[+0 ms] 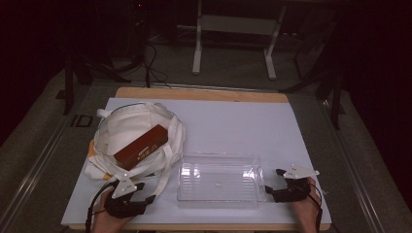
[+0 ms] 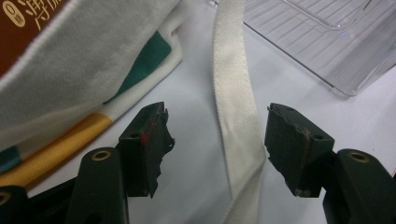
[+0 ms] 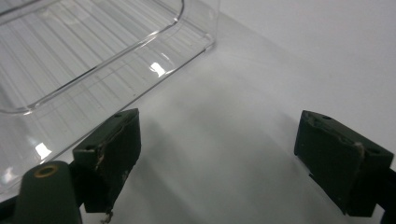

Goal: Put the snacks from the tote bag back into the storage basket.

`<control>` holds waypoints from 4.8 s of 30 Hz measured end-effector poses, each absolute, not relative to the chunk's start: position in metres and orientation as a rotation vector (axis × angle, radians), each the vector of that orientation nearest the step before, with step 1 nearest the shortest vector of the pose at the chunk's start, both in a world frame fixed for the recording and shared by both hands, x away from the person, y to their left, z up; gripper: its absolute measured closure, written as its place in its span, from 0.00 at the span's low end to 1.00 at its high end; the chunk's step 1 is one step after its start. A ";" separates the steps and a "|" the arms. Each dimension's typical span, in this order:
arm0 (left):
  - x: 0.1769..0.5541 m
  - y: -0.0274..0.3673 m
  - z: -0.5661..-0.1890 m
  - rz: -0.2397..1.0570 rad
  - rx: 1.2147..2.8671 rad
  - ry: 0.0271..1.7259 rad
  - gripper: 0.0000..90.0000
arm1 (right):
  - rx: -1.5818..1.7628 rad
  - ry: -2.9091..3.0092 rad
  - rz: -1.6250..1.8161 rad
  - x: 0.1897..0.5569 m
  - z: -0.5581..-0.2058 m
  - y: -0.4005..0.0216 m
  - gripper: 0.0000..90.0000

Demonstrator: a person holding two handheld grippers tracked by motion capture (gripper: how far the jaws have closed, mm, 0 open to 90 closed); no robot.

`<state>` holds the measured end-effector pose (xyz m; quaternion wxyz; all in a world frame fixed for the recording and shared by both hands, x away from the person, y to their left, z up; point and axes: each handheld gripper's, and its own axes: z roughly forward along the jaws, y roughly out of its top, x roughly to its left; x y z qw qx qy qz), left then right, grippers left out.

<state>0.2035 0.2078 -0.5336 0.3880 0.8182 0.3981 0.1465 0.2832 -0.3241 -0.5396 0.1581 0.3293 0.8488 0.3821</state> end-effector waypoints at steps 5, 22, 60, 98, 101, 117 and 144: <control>0.203 0.205 -0.533 0.380 2.093 1.001 0.45 | 0.952 2.407 1.104 0.282 -0.539 -0.325 0.16; 0.205 0.209 -0.523 0.415 2.116 0.999 0.52 | 0.977 2.345 1.173 0.280 -0.538 -0.331 0.16; 0.206 0.211 -0.486 0.370 2.310 0.814 0.58 | 0.967 2.332 1.176 0.279 -0.537 -0.332 0.16; 0.219 0.216 -0.451 0.339 2.356 0.693 0.59 | 0.969 2.332 1.181 0.279 -0.537 -0.332 0.16; 0.220 0.217 -0.447 0.340 2.352 0.690 0.59 | 0.967 2.330 1.184 0.279 -0.537 -0.332 0.16; 0.231 0.231 -0.435 0.363 2.334 0.710 0.60 | 0.970 2.327 1.187 0.278 -0.537 -0.333 0.16; 0.264 0.248 -0.430 0.408 2.368 0.822 0.50 | 0.972 2.327 1.186 0.278 -0.537 -0.332 0.16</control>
